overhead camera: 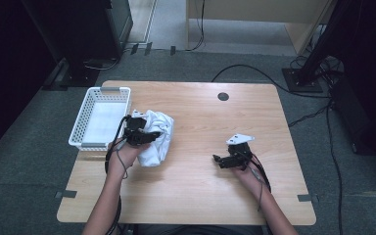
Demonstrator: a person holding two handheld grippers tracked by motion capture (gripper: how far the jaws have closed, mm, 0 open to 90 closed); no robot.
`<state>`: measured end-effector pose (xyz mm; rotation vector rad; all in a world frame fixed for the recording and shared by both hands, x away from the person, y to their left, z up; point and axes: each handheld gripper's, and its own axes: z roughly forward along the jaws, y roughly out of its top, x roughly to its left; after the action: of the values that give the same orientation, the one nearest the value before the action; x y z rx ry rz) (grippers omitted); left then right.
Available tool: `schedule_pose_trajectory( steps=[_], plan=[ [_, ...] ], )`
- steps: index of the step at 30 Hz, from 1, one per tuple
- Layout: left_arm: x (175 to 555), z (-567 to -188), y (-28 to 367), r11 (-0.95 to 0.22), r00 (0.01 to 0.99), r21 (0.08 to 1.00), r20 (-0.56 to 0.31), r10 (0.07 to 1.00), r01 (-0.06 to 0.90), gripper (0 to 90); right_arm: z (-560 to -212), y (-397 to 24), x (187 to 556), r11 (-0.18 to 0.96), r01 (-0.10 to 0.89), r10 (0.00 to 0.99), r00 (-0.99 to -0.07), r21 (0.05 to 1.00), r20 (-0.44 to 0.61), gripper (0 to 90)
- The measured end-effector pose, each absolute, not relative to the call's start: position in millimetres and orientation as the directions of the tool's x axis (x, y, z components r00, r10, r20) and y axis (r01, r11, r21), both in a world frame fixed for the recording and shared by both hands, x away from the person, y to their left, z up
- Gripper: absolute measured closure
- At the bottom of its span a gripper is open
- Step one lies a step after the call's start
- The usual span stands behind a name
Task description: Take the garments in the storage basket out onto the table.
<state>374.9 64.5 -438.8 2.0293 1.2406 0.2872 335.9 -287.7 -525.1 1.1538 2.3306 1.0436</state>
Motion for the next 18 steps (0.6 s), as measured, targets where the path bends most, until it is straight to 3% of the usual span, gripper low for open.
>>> schedule_pose_trajectory(
  steps=[18],
  plan=[
    [367.0,-453.0,52.8,-0.294,0.544,0.679,-0.185,0.819,0.673,63.6,-525.1,-287.7,335.9,0.402,0.541,0.789,-0.614,0.739,0.021,12.0]
  ],
)
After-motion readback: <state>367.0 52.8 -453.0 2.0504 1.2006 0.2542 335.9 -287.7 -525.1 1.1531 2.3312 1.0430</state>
